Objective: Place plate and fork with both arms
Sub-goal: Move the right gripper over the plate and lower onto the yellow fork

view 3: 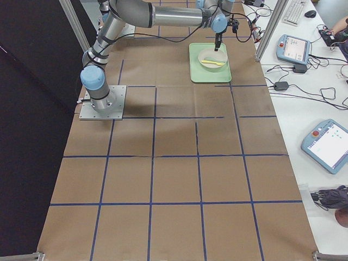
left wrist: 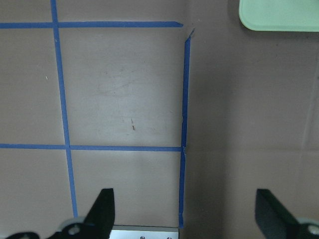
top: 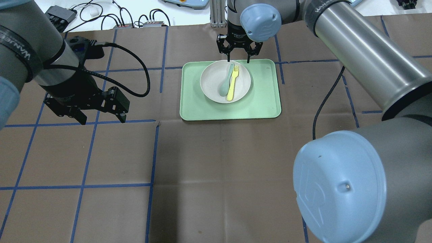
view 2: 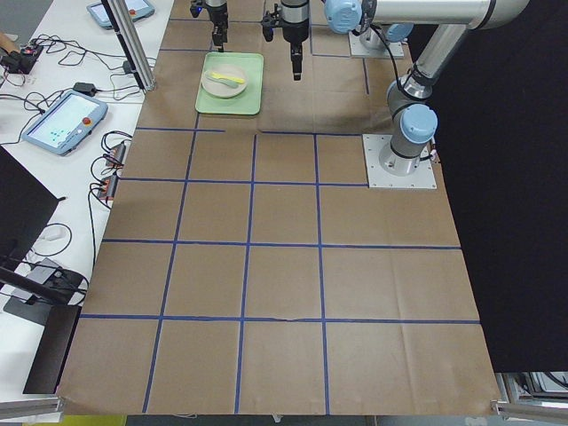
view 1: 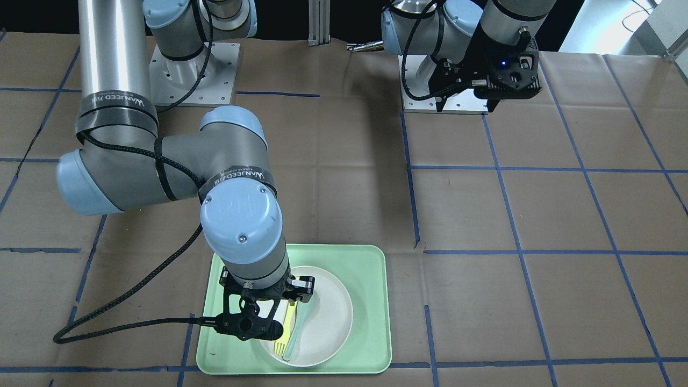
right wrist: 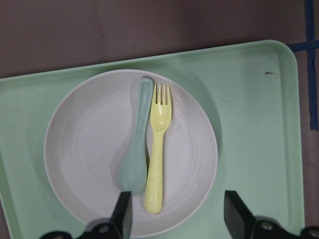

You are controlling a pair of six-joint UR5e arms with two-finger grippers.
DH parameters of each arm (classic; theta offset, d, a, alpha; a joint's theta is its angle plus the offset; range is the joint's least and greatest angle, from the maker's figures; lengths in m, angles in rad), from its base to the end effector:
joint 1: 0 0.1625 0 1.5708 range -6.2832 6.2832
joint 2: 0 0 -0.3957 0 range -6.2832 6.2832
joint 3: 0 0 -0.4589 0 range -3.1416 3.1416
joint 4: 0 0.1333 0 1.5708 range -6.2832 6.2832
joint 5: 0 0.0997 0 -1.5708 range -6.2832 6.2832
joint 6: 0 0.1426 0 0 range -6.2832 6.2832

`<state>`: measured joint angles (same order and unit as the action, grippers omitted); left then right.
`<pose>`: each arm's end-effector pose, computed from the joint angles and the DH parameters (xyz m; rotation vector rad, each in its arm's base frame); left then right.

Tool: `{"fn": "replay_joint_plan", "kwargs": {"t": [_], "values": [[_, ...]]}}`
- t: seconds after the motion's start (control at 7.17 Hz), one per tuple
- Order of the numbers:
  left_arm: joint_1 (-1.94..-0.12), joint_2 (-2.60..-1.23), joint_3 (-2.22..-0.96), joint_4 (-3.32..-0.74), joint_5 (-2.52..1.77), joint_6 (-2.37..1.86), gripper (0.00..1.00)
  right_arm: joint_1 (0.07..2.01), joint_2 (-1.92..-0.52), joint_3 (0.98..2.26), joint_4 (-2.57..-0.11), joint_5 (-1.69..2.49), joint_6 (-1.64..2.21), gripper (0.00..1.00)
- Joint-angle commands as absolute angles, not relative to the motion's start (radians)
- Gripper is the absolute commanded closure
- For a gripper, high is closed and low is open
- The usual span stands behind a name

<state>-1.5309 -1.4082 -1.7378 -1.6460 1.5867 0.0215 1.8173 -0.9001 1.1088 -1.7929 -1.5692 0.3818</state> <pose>-0.1117 -0.4877 0.4009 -0.0278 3.1255 0.1252 0.3238 -0.7398 0.2362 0.2120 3.1287 -0.0192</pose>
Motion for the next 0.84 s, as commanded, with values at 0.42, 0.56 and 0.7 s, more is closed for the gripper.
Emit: {"fn": "replay_joint_plan", "kwargs": {"t": [0.42, 0.56, 0.7], "values": [[-1.531, -1.408, -1.738, -1.646, 1.586, 0.021, 0.0, 1.836, -0.799, 1.115, -1.888, -1.582, 0.385, 0.41], [-1.531, -1.408, -1.738, -1.646, 1.586, 0.021, 0.0, 1.836, -0.792, 1.115, -1.893, -1.582, 0.385, 0.42], [-1.531, -1.408, -1.738, -1.646, 1.586, 0.021, 0.0, 1.836, -0.785, 1.115, -1.904, -1.583, 0.385, 0.44]]}}
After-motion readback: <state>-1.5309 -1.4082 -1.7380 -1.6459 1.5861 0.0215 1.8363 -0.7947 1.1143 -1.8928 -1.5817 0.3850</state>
